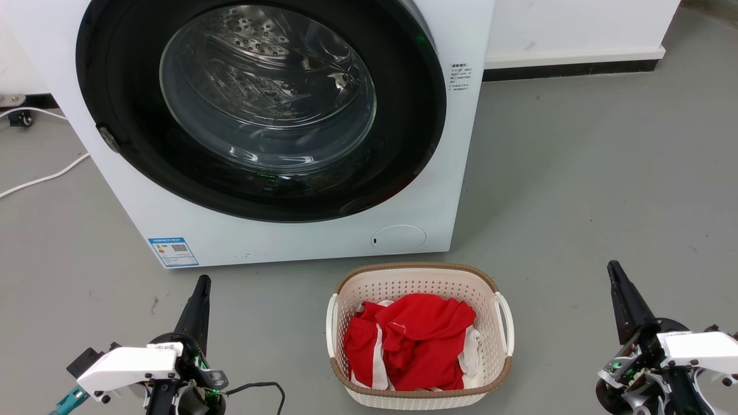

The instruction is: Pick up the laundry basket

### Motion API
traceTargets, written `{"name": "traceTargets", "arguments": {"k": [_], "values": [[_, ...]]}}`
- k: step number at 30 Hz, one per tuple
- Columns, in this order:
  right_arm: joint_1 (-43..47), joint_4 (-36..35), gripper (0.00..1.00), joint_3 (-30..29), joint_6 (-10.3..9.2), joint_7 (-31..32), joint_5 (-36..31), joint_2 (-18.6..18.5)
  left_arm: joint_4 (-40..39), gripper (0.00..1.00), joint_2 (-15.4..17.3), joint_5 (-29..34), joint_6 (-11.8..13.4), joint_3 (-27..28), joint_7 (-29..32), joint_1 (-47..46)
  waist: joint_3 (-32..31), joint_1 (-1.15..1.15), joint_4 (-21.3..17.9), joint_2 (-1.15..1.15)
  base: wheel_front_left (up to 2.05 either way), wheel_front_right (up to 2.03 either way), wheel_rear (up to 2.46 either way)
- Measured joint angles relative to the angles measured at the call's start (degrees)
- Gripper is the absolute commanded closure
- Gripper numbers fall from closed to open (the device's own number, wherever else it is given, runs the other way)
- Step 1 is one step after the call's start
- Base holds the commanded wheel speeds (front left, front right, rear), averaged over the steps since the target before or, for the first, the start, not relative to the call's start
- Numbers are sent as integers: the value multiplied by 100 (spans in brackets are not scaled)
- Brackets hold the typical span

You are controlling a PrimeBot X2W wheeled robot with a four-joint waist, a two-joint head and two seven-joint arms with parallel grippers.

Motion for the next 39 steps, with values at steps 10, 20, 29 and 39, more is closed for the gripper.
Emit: {"name": "traceTargets", "arguments": {"k": [10, 20, 29, 39], "values": [[-1, 0, 100, -1, 0, 0, 0, 0, 0, 100, 0, 0, 0, 0, 0, 0, 0, 0, 0, 0, 0, 0, 0], [-1, 0, 100, 1, 0, 0, 0, 0, 0, 100, 0, 1, 0, 0, 0, 0, 0, 0, 0, 0, 0, 0, 0], [210, 202, 0, 5, -2, -22, -10, 24, 201, 0, -32, 8, 8, -29, -25, 197, 1, 0, 0, 0, 0, 0, 0], [243, 23, 0, -54, -2, -309, -867, 25, 32, 0, -33, 831, 41, -26, -305, 215, 12, 0, -3, 0, 0, 0, 0]]}}
